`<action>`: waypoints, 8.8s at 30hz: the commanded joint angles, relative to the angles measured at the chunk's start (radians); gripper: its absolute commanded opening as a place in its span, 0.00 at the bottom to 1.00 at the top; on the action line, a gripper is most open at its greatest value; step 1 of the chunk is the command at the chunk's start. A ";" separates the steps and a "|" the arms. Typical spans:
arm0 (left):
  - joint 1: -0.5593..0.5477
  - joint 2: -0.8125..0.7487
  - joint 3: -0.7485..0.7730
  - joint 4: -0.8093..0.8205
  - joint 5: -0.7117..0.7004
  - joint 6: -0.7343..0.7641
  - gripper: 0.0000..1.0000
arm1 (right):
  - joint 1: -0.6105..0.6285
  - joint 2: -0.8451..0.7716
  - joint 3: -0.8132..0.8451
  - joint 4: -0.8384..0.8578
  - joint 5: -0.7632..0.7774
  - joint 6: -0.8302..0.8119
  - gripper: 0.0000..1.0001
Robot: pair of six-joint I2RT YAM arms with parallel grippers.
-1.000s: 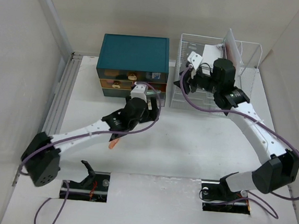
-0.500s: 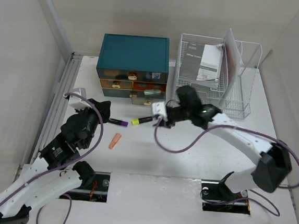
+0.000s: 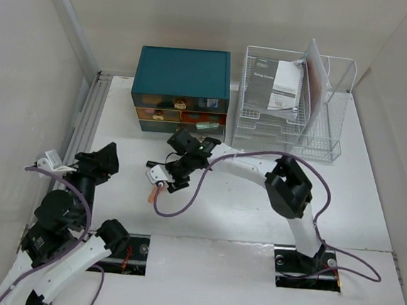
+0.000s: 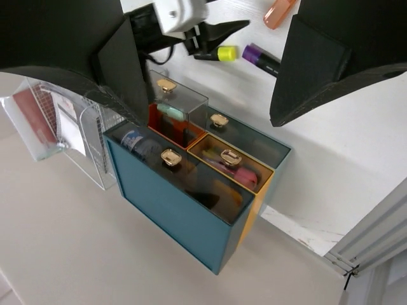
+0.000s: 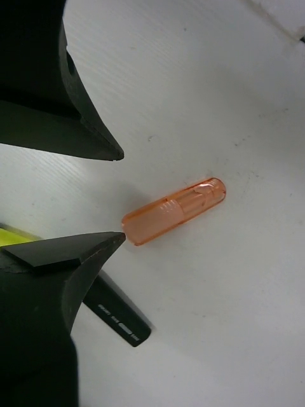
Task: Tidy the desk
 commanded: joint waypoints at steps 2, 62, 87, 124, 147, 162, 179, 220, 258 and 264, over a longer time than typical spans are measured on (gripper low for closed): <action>0.002 -0.001 -0.004 -0.002 -0.034 -0.009 0.72 | 0.025 0.085 0.130 -0.063 0.000 -0.026 0.55; 0.002 -0.077 -0.015 0.044 0.061 0.034 0.65 | -0.012 -0.356 -0.075 0.298 0.736 0.436 0.12; 0.002 -0.049 -0.015 0.053 0.080 0.043 0.65 | -0.205 -0.174 0.091 0.185 0.744 0.447 0.65; 0.002 -0.040 -0.024 0.053 0.080 0.043 0.65 | -0.246 -0.117 -0.040 0.308 0.762 0.568 0.00; 0.002 -0.031 -0.024 0.053 0.080 0.043 0.65 | -0.190 -0.181 -0.101 0.395 0.592 0.577 0.05; 0.002 -0.040 -0.024 0.062 0.080 0.043 0.65 | -0.104 0.099 0.149 0.216 0.408 0.730 0.45; 0.002 -0.040 -0.024 0.062 0.089 0.043 0.65 | -0.044 0.167 0.169 0.206 0.385 0.831 0.50; 0.002 0.131 -0.042 0.119 0.185 0.040 0.61 | -0.026 -0.203 -0.205 0.216 0.530 0.735 0.01; 0.261 1.155 -0.101 0.835 0.427 0.066 0.55 | -0.404 -0.921 -0.385 0.352 0.494 0.793 0.00; 0.364 1.169 -0.227 1.016 0.692 -0.096 0.50 | -0.415 -0.950 -0.394 0.361 0.472 0.804 0.00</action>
